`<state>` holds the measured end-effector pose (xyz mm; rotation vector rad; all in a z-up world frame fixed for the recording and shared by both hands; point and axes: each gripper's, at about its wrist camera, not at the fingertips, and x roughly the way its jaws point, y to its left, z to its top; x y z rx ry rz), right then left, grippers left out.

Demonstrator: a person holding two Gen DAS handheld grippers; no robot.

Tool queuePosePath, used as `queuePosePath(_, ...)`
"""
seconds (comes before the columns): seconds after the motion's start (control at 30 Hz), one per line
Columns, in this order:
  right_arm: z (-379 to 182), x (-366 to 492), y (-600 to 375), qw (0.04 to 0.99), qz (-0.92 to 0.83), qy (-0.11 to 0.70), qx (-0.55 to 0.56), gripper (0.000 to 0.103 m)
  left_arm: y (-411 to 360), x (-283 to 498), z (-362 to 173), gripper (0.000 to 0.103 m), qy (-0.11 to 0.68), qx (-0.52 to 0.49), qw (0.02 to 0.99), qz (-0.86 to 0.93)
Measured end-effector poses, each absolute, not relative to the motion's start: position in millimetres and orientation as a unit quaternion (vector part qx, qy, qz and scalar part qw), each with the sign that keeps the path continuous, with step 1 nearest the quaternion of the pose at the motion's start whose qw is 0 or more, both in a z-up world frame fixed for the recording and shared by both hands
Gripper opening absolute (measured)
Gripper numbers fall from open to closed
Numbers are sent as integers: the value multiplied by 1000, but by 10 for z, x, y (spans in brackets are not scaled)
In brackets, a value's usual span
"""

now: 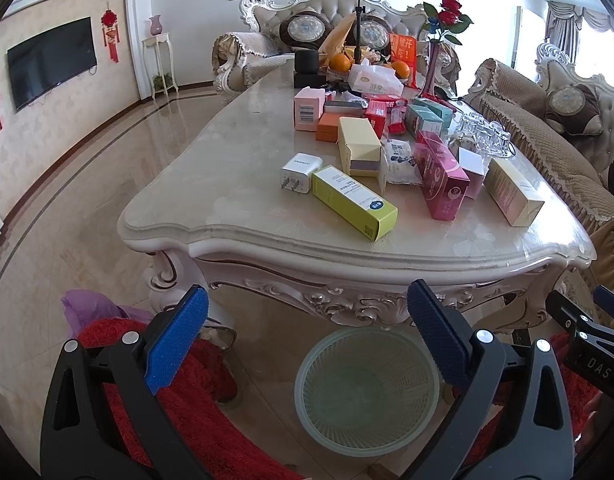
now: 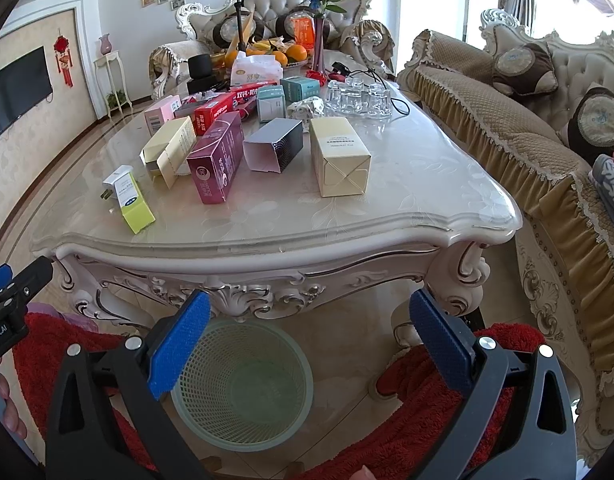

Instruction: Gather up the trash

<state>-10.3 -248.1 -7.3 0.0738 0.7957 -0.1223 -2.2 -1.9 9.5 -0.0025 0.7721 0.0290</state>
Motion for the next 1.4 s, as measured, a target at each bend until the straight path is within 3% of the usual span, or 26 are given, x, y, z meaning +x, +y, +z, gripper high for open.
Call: queuePosePath(1.4, -120, -113, -2466, 918, -57, 390, 37, 96, -37, -21, 51, 97, 381, 0, 924, 15)
